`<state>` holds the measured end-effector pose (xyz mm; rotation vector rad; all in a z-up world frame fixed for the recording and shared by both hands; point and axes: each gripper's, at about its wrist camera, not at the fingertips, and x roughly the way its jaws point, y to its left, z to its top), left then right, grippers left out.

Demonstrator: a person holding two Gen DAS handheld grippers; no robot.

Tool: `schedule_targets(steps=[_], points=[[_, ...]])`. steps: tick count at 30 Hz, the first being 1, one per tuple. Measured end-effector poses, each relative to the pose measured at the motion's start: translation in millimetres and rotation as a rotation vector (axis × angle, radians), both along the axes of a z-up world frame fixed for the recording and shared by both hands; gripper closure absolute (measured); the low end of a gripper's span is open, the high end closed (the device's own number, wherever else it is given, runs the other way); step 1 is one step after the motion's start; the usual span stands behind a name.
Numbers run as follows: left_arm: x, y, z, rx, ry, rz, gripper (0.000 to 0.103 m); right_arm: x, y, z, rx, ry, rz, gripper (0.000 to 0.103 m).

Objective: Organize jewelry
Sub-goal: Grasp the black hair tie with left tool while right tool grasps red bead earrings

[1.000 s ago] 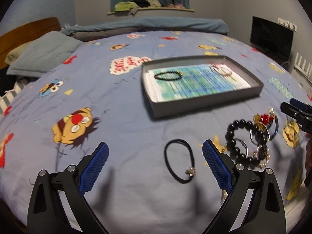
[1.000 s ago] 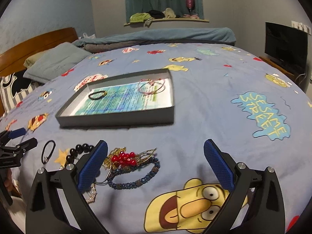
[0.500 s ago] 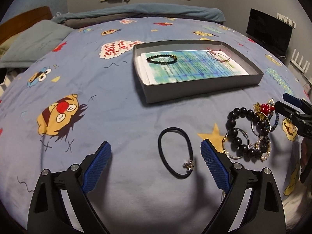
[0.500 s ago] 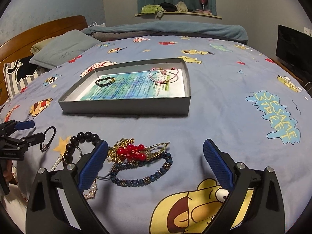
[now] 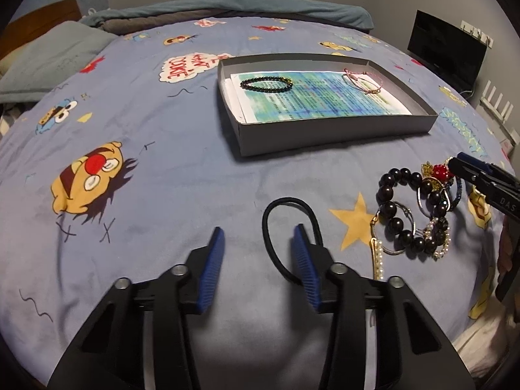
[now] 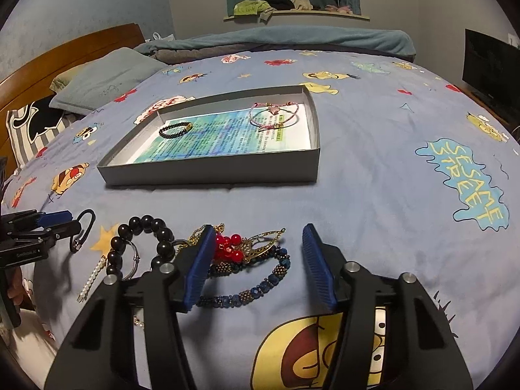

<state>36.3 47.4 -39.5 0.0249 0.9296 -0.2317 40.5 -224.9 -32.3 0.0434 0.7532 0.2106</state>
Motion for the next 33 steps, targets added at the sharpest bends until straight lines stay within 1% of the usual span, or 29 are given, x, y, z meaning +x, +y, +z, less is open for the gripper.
schedule_targets(steps=[1,2,3,6,8,9,11,14,15,16,17,20,21,22,24,26,29,31,33], points=[[0,1,1,-0.025,0.006,-0.006,0.067,0,0,0,0.002,0.0,0.0,0.056],[-1,1,1,-0.037,0.009,-0.012,0.068,0,0,0,0.004,0.001,-0.002,0.057],[-1,0,1,-0.034,0.009,-0.013,0.068,1,0,-1,0.007,0.005,-0.003,0.058],[-2,-5,-2,0.021,0.005,-0.019,0.073,3,-4,-2,0.03,0.021,-0.011,0.058],[-1,-6,-4,0.039,0.006,-0.025,0.074,5,-7,-4,0.058,0.044,-0.016,0.058],[-1,-8,-5,0.049,0.006,-0.029,0.074,7,-9,-5,0.09,0.06,-0.02,0.058],[1,-10,-6,0.06,0.004,-0.035,0.074,9,-10,-7,0.109,0.071,-0.021,0.059],[4,-12,-7,0.057,0.002,-0.044,0.074,11,-10,-7,0.129,0.073,-0.019,0.063],[6,-13,-8,0.059,0.003,-0.046,0.074,11,-9,-7,0.132,0.072,-0.017,0.067],[7,-14,-9,0.061,0.003,-0.047,0.076,12,-8,-7,0.136,0.07,-0.013,0.071],[9,-14,-9,0.062,0.003,-0.048,0.078,12,-8,-7,0.137,0.069,-0.01,0.072],[9,-17,-9,0.077,-0.009,-0.055,0.089,13,-4,-6,0.131,0.064,-0.002,0.079],[9,-18,-9,0.085,-0.013,-0.058,0.093,13,-4,-5,0.134,0.061,0.003,0.084],[8,-19,-9,0.094,-0.017,-0.061,0.096,13,-3,-4,0.13,0.055,0.005,0.095],[6,-20,-7,0.102,-0.031,-0.065,0.099,12,-2,-3,0.121,0.05,0.011,0.098],[4,-20,-4,0.102,-0.045,-0.068,0.099,8,1,1,0.117,0.028,0.025,0.102],[-2,-18,4,0.086,-0.081,-0.066,0.099,2,3,9,0.102,-0.015,0.037,0.102],[-7,-17,12,0.073,-0.119,-0.067,0.099,-6,5,18,0.09,-0.072,0.047,0.102],[-12,-19,19,0.076,-0.148,-0.07,0.099,-12,5,24,0.087,-0.103,0.052,0.102]])
